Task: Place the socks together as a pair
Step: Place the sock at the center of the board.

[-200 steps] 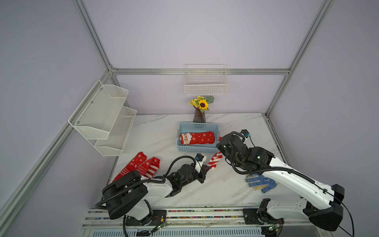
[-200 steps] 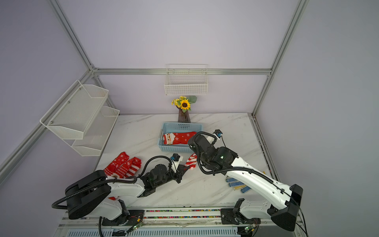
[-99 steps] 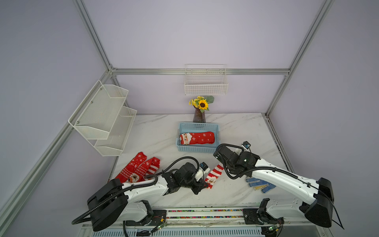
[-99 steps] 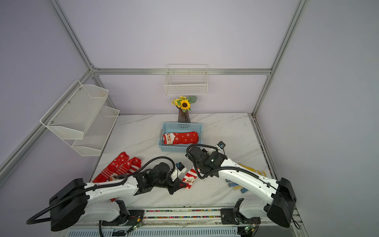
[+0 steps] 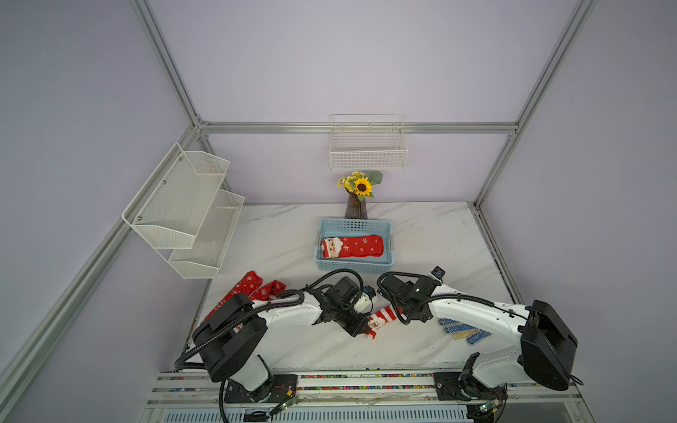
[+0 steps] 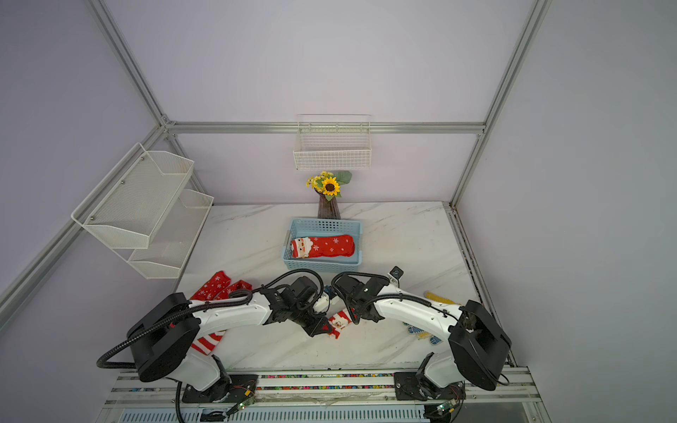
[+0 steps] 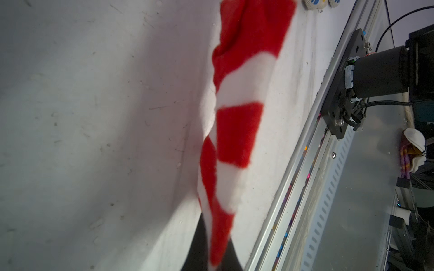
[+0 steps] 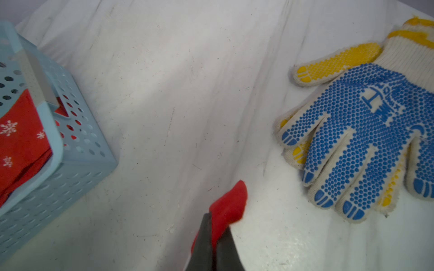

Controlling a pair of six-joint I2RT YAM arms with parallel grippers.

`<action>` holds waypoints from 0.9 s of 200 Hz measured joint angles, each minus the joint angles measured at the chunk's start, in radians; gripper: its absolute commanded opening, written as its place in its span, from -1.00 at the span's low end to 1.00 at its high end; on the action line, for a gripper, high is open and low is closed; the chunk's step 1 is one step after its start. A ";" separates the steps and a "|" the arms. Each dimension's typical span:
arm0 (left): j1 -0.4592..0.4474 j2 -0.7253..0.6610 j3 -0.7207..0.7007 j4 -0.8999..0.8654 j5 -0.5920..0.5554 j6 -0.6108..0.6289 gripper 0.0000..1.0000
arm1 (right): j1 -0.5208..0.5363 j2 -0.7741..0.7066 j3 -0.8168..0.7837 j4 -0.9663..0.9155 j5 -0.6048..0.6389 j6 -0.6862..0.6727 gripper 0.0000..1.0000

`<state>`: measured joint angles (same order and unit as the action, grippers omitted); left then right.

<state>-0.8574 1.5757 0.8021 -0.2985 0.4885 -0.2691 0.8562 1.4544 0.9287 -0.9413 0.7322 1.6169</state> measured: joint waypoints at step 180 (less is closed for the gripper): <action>0.137 -0.235 0.035 -0.096 -0.502 -0.431 0.29 | -0.261 0.051 0.076 0.241 -0.097 -0.346 0.27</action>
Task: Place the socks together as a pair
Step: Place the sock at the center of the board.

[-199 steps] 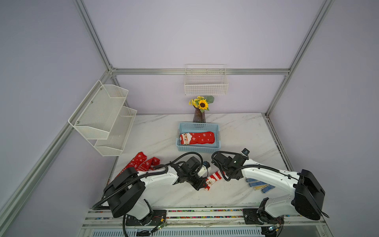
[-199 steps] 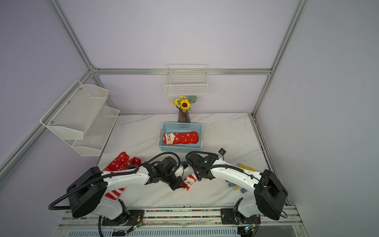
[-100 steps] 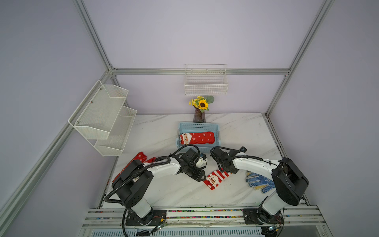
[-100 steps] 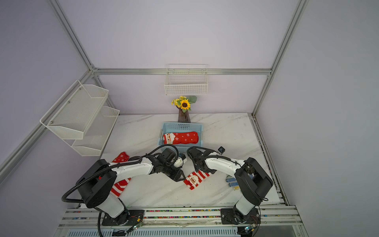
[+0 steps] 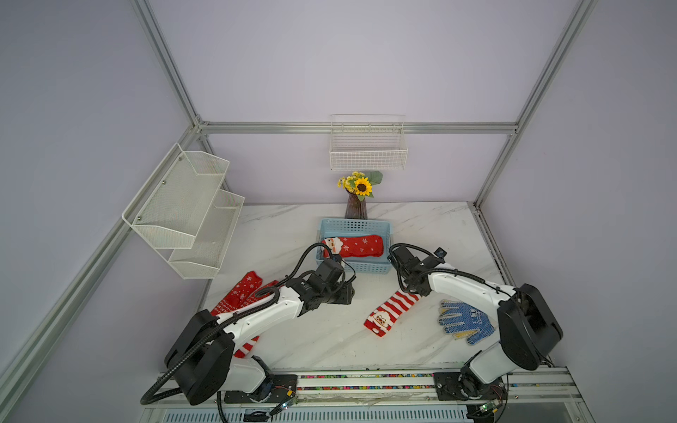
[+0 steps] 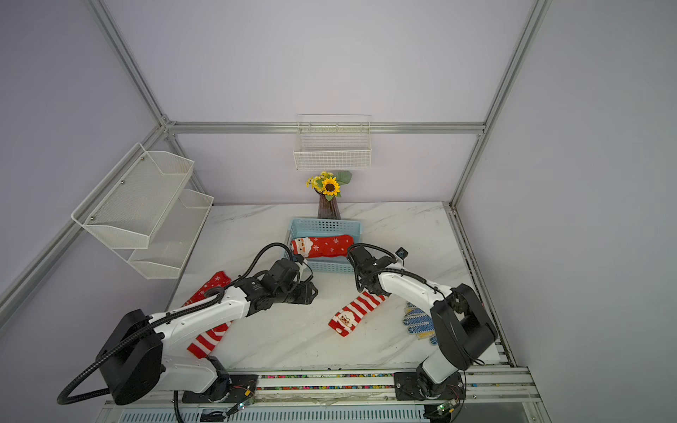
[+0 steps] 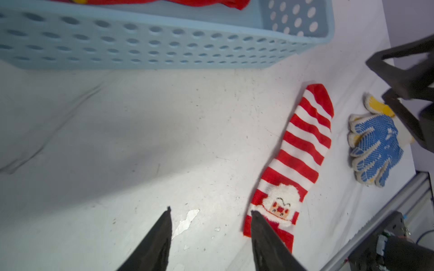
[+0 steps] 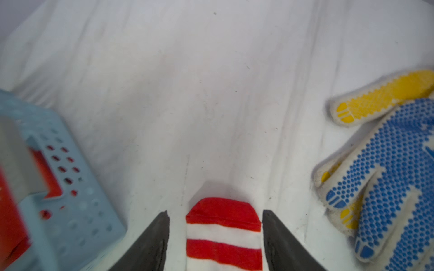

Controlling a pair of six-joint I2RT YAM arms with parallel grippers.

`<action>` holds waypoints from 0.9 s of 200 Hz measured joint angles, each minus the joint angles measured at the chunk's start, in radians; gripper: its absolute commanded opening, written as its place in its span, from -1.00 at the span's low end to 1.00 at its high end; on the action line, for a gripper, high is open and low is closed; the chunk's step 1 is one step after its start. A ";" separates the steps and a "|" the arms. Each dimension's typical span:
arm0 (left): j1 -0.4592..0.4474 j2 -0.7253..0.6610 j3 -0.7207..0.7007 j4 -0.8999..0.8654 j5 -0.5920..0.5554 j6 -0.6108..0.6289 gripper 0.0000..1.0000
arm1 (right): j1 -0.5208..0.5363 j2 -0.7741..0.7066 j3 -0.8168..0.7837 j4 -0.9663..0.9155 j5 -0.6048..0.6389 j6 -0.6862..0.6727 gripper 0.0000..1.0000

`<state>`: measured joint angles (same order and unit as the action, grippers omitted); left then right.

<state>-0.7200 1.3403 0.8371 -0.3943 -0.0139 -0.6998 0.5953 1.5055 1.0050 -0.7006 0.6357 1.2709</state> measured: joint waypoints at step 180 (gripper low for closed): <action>0.041 -0.412 -0.167 -0.118 -0.275 -0.125 1.00 | 0.495 -0.220 -0.445 0.445 -0.317 -0.076 -0.62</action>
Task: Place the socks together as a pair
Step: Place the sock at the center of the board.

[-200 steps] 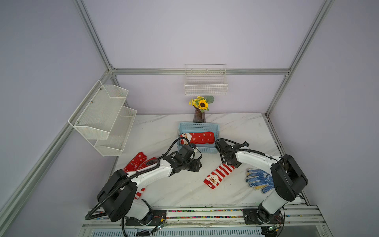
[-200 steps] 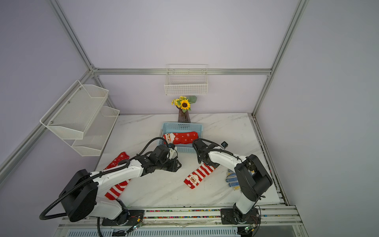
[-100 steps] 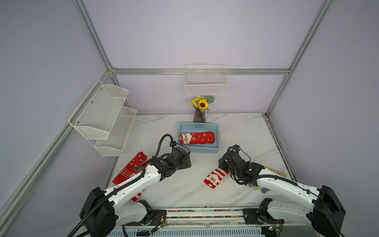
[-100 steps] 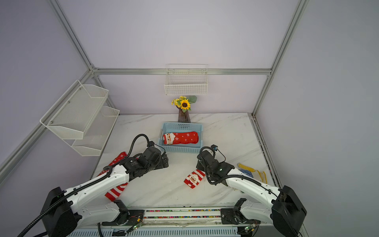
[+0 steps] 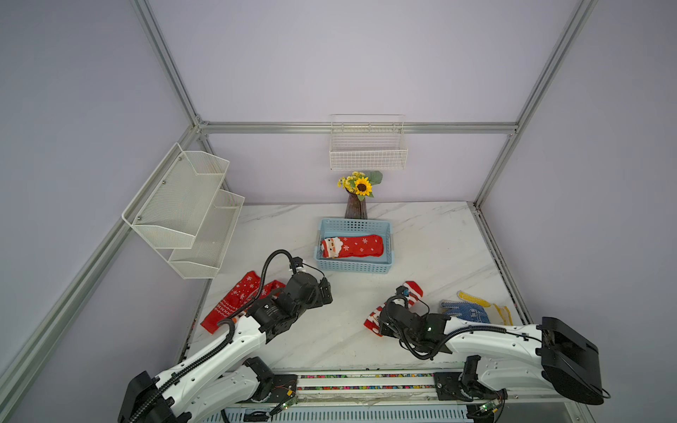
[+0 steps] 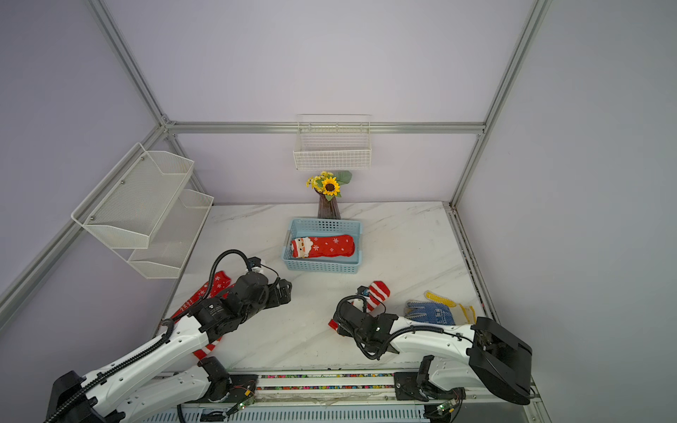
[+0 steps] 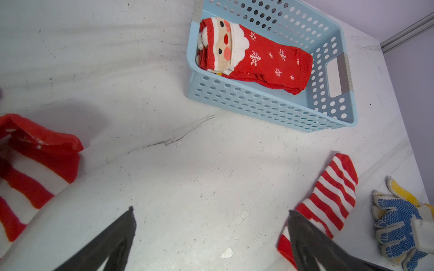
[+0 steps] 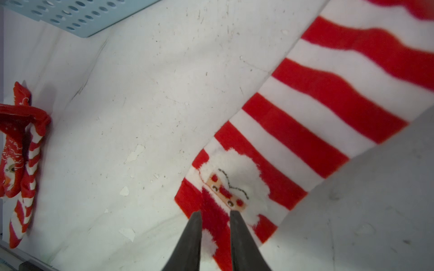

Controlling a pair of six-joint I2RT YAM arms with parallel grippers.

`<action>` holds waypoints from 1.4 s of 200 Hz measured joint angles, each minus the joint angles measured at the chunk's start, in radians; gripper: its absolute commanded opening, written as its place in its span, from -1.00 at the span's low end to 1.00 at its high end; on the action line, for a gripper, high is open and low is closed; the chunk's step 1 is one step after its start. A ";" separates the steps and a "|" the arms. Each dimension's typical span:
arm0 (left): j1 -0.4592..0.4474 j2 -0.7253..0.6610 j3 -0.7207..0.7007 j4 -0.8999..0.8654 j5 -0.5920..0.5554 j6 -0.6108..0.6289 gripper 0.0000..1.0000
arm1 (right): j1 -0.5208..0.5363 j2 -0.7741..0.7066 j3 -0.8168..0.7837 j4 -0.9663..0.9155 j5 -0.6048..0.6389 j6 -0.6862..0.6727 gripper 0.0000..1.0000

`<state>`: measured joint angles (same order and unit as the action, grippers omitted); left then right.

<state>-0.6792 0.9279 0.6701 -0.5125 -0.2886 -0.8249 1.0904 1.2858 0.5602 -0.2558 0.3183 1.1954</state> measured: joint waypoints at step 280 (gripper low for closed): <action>0.156 -0.005 0.024 -0.452 -0.107 -0.054 0.75 | -0.324 0.003 -0.090 0.420 -0.043 -0.330 -0.75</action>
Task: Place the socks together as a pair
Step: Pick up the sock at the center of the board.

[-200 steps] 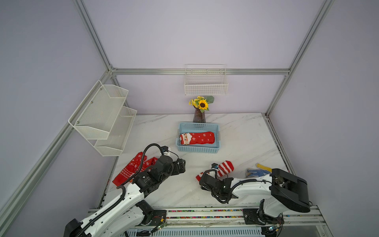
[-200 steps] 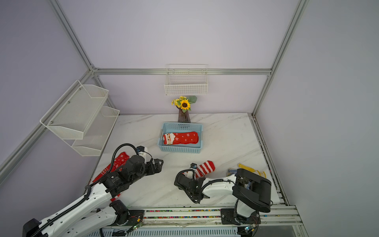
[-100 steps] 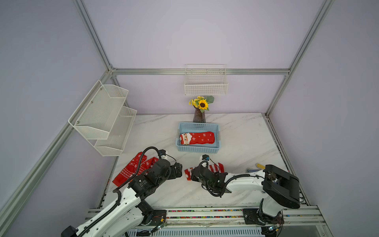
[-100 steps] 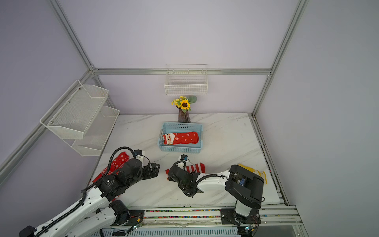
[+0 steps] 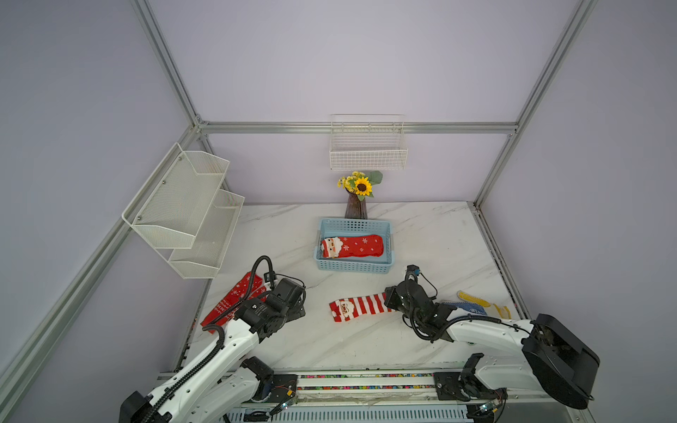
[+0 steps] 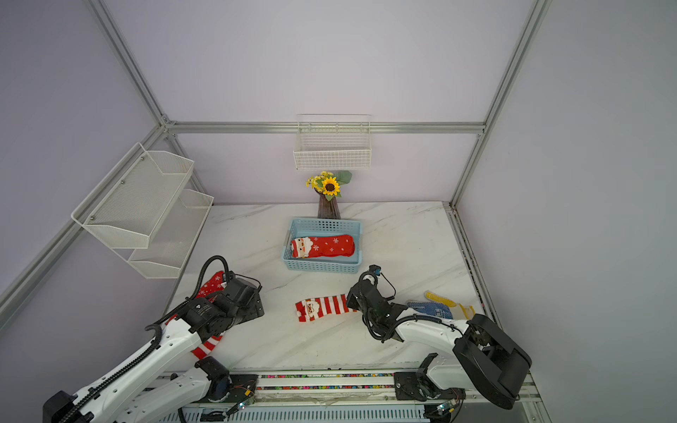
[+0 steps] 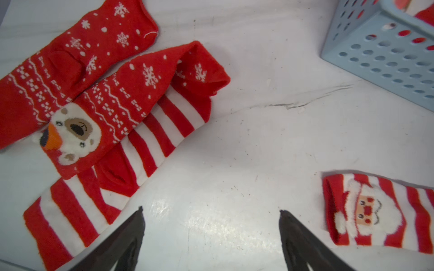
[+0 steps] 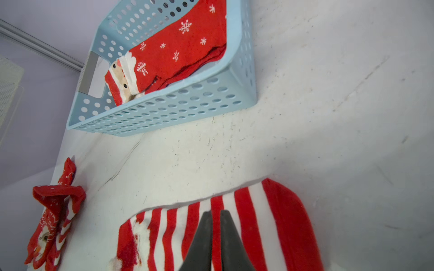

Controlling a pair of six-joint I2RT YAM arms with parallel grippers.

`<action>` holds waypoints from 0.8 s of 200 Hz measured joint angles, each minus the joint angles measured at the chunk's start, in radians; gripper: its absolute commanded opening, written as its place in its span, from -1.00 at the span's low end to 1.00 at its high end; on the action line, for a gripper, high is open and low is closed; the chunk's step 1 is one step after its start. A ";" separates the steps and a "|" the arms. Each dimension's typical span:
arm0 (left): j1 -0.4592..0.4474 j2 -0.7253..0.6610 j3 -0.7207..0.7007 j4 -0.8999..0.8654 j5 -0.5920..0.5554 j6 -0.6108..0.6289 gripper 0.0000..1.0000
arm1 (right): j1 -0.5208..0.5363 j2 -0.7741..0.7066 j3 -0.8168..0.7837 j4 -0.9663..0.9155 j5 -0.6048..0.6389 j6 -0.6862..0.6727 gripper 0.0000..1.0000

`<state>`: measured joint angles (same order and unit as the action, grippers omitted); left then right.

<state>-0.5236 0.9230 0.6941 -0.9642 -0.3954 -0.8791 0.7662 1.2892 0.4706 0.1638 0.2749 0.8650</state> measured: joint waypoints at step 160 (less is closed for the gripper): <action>0.218 0.460 0.063 0.106 -0.031 0.082 0.28 | -0.020 -0.008 0.028 -0.056 -0.054 -0.236 -0.68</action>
<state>-0.3054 1.3830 0.7570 -0.8585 -0.4259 -0.7975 0.7460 1.2808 0.4984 0.1078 0.2207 0.6292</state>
